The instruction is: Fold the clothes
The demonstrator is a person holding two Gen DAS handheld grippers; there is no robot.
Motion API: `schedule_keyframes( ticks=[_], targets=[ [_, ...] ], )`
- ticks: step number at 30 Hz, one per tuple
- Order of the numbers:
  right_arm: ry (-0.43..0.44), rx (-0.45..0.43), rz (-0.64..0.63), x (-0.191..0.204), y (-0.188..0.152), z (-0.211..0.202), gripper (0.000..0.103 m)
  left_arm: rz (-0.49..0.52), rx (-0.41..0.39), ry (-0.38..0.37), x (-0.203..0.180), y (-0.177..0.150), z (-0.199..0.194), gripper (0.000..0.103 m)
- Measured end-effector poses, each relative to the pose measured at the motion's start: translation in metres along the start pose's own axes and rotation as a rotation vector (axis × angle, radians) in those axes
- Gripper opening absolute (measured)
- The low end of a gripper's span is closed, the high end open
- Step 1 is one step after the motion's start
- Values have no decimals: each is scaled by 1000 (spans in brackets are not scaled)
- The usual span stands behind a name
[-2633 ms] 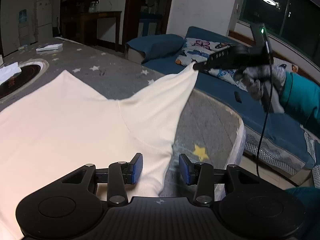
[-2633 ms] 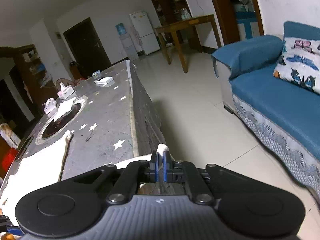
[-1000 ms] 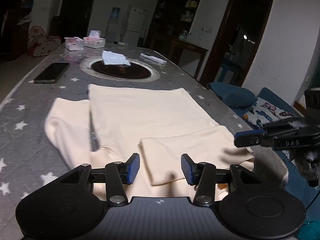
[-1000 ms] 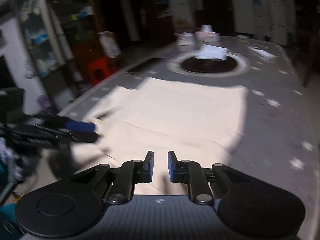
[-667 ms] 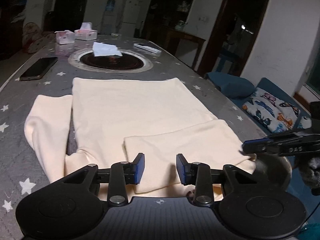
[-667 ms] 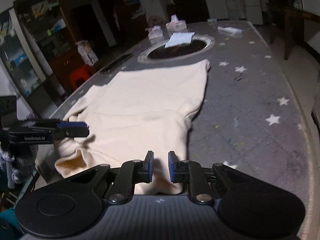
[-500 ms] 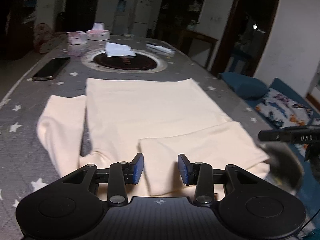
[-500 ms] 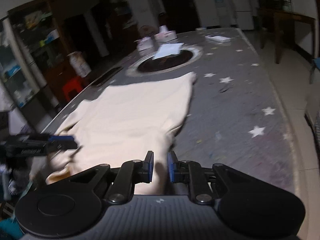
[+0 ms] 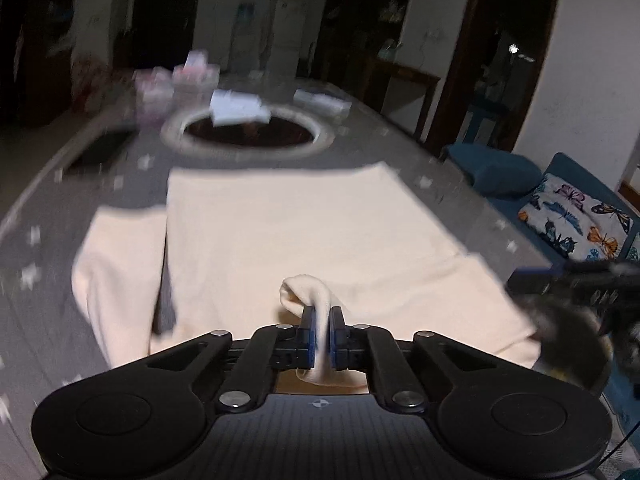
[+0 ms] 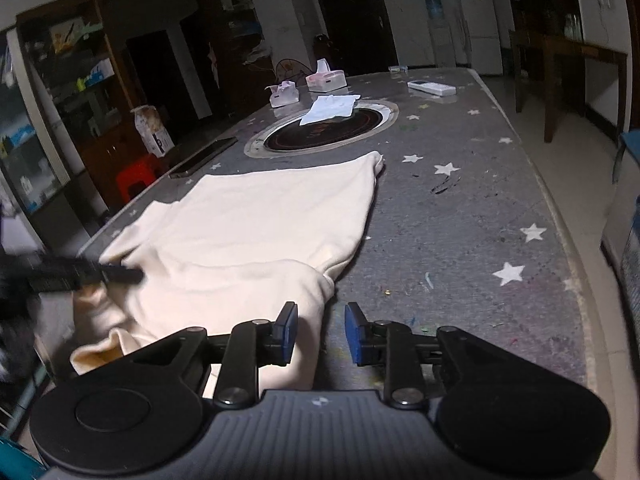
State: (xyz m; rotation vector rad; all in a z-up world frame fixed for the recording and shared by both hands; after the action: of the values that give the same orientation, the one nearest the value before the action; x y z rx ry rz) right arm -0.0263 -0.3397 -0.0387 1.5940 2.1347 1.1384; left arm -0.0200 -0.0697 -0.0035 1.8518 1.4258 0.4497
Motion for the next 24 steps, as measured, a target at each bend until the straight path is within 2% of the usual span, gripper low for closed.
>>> schedule_keyframes(
  ticks=[5,8,16,19,24],
  targets=[
    [-6,-43,43,-8,3,-2,27,85,-127,-23,-26,41,-31,6],
    [1,-64,80,-15,7,0,27,97,-161,-39,-32,52,-43,7],
    [71,-51,138,-18,13,21,22,18,-91,25,-13,36,-38,7],
    [88,-45,166,-20,11,27,16,-4,-76,33,-4,32,-38,7],
    [131,-36,221,-22,7,33,15,-18,-40,36,2,22,-29,7]
  ],
)
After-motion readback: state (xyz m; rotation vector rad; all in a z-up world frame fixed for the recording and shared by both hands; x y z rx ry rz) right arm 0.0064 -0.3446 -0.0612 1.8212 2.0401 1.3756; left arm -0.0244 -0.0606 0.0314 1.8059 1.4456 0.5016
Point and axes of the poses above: each gripper's, at about its wrist camera, not at the fingertips, and z roughly the way its jaws point, x to its left, y to its top, the point moved 5 cm from there along z, roughly the way its jaws point, and after that the axes turned 4 degrees about x, right-handed, at the moved point
